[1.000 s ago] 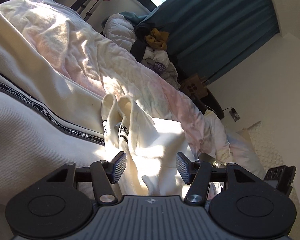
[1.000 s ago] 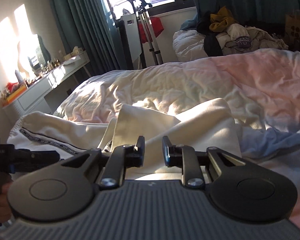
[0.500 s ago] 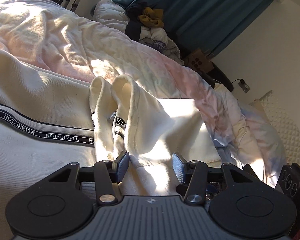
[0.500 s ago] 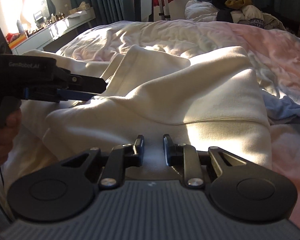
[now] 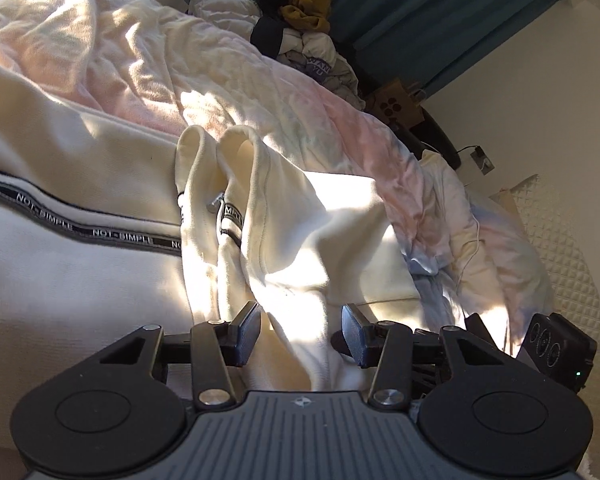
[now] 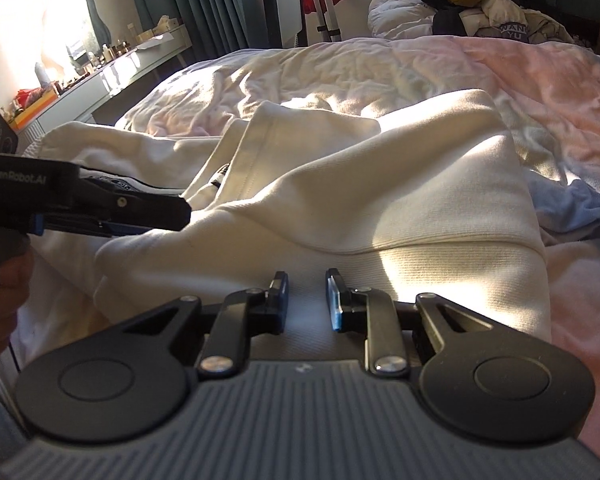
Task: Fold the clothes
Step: 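Fold the held leg edge over the pants with the left gripper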
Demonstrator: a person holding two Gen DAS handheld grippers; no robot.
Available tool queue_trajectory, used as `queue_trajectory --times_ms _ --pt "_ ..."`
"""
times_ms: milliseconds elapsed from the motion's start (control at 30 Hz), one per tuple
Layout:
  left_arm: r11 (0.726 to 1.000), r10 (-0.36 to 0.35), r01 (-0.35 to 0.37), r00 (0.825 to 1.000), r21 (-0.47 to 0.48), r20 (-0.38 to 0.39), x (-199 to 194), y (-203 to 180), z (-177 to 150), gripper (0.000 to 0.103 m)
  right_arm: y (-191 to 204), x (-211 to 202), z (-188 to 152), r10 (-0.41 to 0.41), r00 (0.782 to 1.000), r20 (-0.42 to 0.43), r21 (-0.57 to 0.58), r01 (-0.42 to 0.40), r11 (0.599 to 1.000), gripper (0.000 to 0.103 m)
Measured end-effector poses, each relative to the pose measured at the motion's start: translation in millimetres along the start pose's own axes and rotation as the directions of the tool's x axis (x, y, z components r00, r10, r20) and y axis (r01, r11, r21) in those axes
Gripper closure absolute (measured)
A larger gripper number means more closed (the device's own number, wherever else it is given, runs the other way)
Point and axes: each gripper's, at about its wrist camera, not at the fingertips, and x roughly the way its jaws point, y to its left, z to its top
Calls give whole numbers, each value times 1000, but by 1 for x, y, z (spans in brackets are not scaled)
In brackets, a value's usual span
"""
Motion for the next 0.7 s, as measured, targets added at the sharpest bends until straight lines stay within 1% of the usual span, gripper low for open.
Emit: queue_trajectory --times_ms 67,133,167,200,267,300,367,433,500,533,567,700 --pt "998 -30 28 999 -64 -34 -1 6 -2 56 1 0 0 -5 1000 2 -6 5 1000 81" --pt "987 -74 63 995 -146 -67 0 17 -7 55 1 -1 -1 -10 1000 4 -14 10 1000 81" --pt "984 -78 66 994 -165 -73 1 20 -7 55 2 -1 -2 -12 1000 5 -18 12 1000 81" --pt "981 -81 67 994 -179 -69 3 22 -7 56 2 -1 -2 -14 1000 6 -22 15 1000 81" --pt "976 -106 95 993 -197 -49 7 24 -7 57 3 -1 -3 -20 1000 11 -29 20 999 81" --pt "973 -119 109 992 -206 -39 10 25 -6 59 3 -1 -3 -22 1000 15 -34 22 999 81" --pt "977 -95 92 995 -194 -8 14 24 -5 66 3 -1 -5 -22 999 24 -39 23 999 81" --pt "984 -50 55 998 -167 35 16 21 -5 77 3 -1 -6 -21 999 32 -37 22 999 81" --pt "990 -5 17 997 -141 79 18 18 -6 83 3 -2 -7 -19 999 40 -33 20 999 81" --pt "990 3 9 996 -139 90 18 18 -6 85 4 -3 -8 -21 999 43 -32 22 999 81" --pt "991 14 0 995 -137 102 17 17 -7 91 4 -4 -8 -24 999 47 -33 26 999 81" --pt "992 55 -38 988 -118 141 2 7 -8 93 11 -10 -10 -36 996 79 -32 39 999 81"
